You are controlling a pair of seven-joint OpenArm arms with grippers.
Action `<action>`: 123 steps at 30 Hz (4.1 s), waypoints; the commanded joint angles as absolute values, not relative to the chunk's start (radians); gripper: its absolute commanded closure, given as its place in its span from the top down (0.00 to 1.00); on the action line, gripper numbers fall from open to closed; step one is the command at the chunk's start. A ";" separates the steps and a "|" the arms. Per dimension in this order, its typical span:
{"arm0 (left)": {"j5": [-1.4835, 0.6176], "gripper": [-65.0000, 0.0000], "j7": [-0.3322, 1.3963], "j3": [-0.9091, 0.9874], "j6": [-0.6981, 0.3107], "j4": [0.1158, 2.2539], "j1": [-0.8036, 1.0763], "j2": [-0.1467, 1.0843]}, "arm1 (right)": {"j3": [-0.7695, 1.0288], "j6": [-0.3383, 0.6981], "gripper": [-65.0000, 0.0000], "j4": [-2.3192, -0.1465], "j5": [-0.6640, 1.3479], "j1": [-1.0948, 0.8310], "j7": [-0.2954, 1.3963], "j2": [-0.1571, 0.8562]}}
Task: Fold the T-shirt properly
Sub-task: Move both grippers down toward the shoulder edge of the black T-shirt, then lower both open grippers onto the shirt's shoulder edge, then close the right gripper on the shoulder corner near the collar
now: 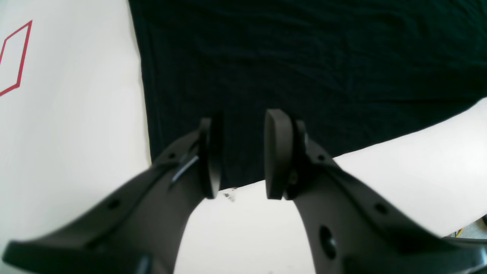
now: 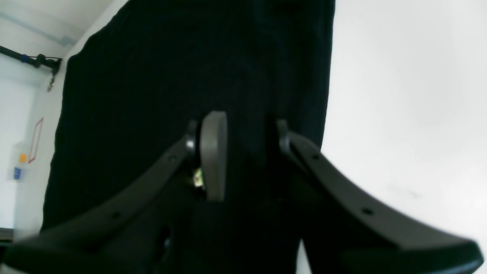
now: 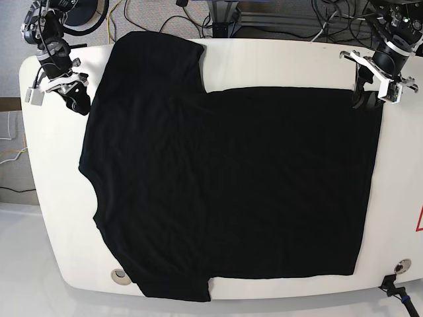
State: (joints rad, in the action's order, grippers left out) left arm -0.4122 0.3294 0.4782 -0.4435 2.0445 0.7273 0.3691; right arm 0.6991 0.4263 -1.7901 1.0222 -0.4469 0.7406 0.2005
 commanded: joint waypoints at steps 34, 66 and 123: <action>-0.431 0.26 0.337 0.475 -0.447 2.053 0.718 0.372 | 0.711 0.439 0.08 -1.624 0.983 -0.439 0.806 0.197; -0.440 0.32 0.386 0.457 -0.460 1.845 0.688 0.312 | 0.671 0.430 0.07 -1.637 0.960 -0.498 0.816 0.183; -0.418 0.56 0.423 0.582 -0.572 1.848 0.673 0.278 | 0.662 0.401 0.62 -1.758 0.917 -0.630 0.878 0.073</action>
State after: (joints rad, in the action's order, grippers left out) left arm -0.4046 0.4450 0.5743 -0.5694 1.8324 0.6678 0.2687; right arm 0.6815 0.4042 -1.7519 0.9218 -0.6155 0.8650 0.0647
